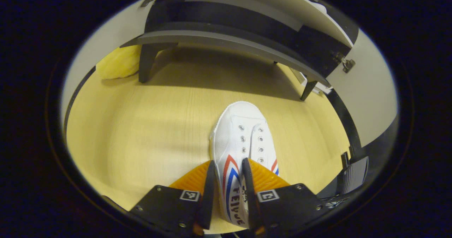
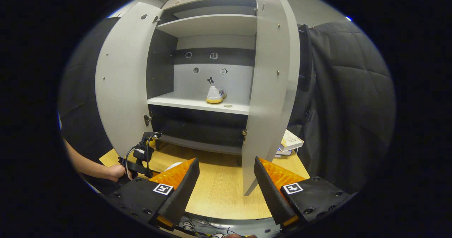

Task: Grab one shoe with the right hand and put it into the shoe cabinet, grab the other shoe with the left hand and put it into the shoe cabinet; then close the right door with the right hand and the left door with the left hand.

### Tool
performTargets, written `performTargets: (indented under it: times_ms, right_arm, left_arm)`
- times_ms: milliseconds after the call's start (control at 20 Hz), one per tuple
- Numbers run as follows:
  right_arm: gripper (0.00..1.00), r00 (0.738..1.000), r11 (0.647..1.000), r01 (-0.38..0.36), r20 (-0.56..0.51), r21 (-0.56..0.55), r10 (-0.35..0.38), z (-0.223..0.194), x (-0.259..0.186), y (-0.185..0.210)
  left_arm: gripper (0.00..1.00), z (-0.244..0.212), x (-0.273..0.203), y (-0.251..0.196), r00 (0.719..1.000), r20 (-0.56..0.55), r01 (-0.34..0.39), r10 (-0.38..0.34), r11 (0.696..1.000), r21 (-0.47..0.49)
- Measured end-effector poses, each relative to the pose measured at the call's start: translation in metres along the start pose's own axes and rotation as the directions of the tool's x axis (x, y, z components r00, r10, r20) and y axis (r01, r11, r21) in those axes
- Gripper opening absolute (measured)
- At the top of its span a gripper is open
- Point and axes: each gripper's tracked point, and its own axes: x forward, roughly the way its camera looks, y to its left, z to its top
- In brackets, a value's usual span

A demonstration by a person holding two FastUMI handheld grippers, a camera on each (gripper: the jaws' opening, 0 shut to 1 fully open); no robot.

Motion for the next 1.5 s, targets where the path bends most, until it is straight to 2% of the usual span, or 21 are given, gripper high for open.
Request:
performTargets:
  times_ms: [50,100,150,200,250,450,550,650,750,950,1100,1350,1500]
  right_arm:
    - [0.97,1.0,1.0,0.014,0.004,-0.001,-0.014,0.001,0.001,-0.002]
    - [0.97,0.999,1.0,0.031,0.011,-0.004,-0.03,0.003,0.001,-0.004]
    - [0.99,0.999,0.999,0.05,0.016,-0.005,-0.05,0.003,0.0,-0.008]
    - [0.99,0.998,0.998,0.064,0.014,-0.001,-0.064,0.003,-0.001,-0.011]
    - [0.98,0.997,0.997,0.078,0.012,0.006,-0.078,0.002,-0.002,-0.013]
    - [0.99,0.989,0.989,0.147,0.016,0.028,-0.148,0.003,-0.013,-0.028]
    - [0.97,0.982,0.981,0.189,0.017,0.035,-0.19,0.004,-0.02,-0.036]
    - [0.97,0.971,0.97,0.237,0.012,0.053,-0.237,0.003,-0.027,-0.046]
    - [0.98,0.955,0.952,0.294,0.0,0.082,-0.295,0.001,-0.036,-0.059]
    - [0.97,0.904,0.894,0.427,-0.033,0.135,-0.426,-0.01,-0.061,-0.089]
    - [0.97,0.855,0.841,0.517,-0.044,0.158,-0.518,-0.011,-0.08,-0.114]
    - [0.97,0.785,0.775,0.612,-0.003,0.159,-0.619,0.005,-0.104,-0.156]
    - [0.97,0.762,0.755,0.636,0.024,0.159,-0.647,0.018,-0.103,-0.18]
  left_arm:
    - [0.36,0.0,0.006,0.002,1.0,-0.005,-0.005,0.005,1.0,0.013]
    - [0.41,0.002,0.008,0.0,1.0,-0.019,-0.006,0.006,1.0,0.008]
    - [0.3,0.001,0.002,-0.001,0.999,-0.033,-0.004,0.005,1.0,0.006]
    - [0.3,0.008,-0.002,0.002,1.0,-0.015,-0.016,0.016,1.0,-0.002]
    - [0.14,0.005,-0.002,0.0,0.999,-0.037,-0.019,0.018,1.0,-0.015]
    - [0.14,0.012,-0.003,0.0,1.0,-0.018,-0.022,0.022,0.999,0.04]
    - [0.14,0.015,-0.005,0.0,1.0,-0.024,-0.018,0.019,0.999,0.037]
    - [0.13,0.023,-0.01,0.0,1.0,-0.01,-0.013,0.013,0.999,0.032]
    - [0.12,0.033,-0.013,0.001,1.0,0.005,-0.006,0.005,0.998,0.068]
    - [0.12,0.054,-0.03,0.0,0.998,0.049,0.043,-0.047,0.995,0.086]
    - [0.12,0.086,-0.067,0.001,0.992,0.09,0.081,-0.088,0.993,0.08]
    - [0.12,0.154,-0.138,0.009,0.981,0.162,0.099,-0.11,0.992,0.076]
    - [0.12,0.203,-0.189,0.02,0.968,0.223,0.099,-0.114,0.992,0.077]
